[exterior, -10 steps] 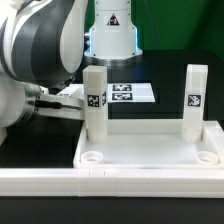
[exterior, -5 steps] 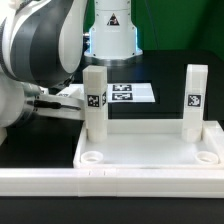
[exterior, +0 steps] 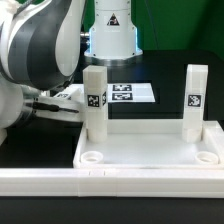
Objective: Assemble desk
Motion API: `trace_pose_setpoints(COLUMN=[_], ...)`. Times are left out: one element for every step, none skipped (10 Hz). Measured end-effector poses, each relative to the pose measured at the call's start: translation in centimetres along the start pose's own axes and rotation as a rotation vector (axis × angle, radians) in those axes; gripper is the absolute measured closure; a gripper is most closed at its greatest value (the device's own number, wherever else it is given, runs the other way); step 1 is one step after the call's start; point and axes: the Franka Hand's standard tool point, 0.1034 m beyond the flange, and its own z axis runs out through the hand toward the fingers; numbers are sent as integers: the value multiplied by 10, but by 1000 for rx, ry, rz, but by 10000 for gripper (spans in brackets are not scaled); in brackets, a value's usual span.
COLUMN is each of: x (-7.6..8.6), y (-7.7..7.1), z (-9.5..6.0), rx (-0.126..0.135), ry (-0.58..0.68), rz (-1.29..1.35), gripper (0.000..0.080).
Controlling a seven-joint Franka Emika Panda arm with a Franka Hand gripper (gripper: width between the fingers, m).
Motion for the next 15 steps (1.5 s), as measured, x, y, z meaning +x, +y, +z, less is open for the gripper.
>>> trace_pose_setpoints(x=[0,0,1,1,1,2,3,3,3,3,3,3,3,2,0], y=[0,1,0,0,0,0,0,0,0,0,0,0,0,0,0], z=[1,1,1,-1,-1,-1,-1,-2,-2,-2,-2,-2,-2,-2,-7], rx=[0,0,-1,-1,-1,-2,-2,-2,-2,-3,-4,-4,-4,-5,-6], ry=[-1,0,4,6,7,10,14,15,15,15,15,15,15,16,25], rz=[2,3,2,2,1,1,1,1,1,1,0,0,0,-12,-38], gripper=[151,151,151,151,238,238,437,512,512,512,512,512,512,512,512])
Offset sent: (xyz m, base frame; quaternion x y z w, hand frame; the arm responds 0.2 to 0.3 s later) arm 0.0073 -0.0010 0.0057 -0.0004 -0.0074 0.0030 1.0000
